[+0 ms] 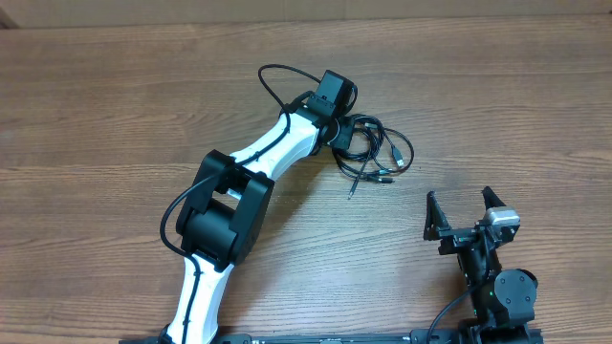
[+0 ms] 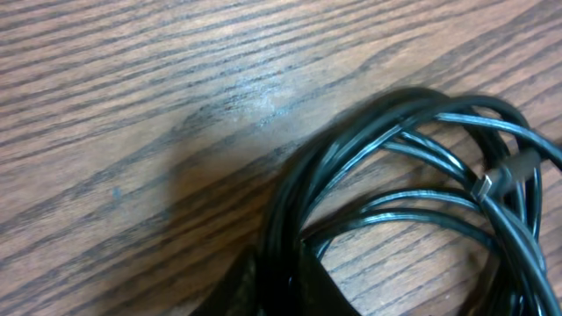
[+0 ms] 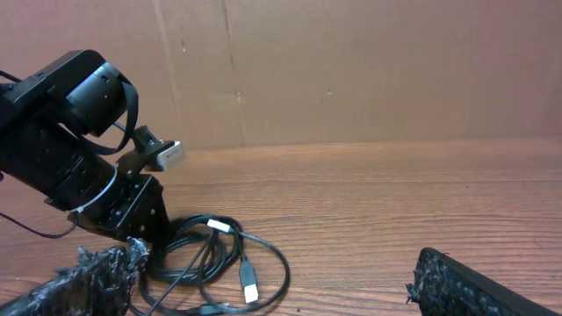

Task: Untangle cables
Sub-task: 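Lower the left gripper, grasp the black cable bundle, and lift it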

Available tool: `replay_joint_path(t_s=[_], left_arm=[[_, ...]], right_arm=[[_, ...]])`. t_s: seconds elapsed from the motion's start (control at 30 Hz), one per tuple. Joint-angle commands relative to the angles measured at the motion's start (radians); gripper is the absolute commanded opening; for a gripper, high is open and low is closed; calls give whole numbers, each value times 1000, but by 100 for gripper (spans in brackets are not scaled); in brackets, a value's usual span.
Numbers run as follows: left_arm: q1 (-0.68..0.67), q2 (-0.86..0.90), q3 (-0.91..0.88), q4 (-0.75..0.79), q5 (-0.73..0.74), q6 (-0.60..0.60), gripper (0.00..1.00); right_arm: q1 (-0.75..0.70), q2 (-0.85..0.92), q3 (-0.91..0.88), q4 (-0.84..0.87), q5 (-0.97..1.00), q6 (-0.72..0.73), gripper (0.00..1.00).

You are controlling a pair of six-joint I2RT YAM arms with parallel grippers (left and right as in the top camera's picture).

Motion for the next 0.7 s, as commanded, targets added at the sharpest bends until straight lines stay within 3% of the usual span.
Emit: replay_joint_path(t_s=[0.0,0.3,0.5,0.67], left_arm=[[-1,3,19,-7,2,11,4],[-1,-6,23,-11,40,52,4],[-3,-143,23,-100,40,87,4],[-27,-274,23,-225,39,213,4]], right_arm=[[-3,-9,-10,6,9,-5,100],[-3,-9,-10,6,9,-5,100],[-3,-9,-10,6,9,-5,100],[-3,-9,-10,6,9,-5,100]])
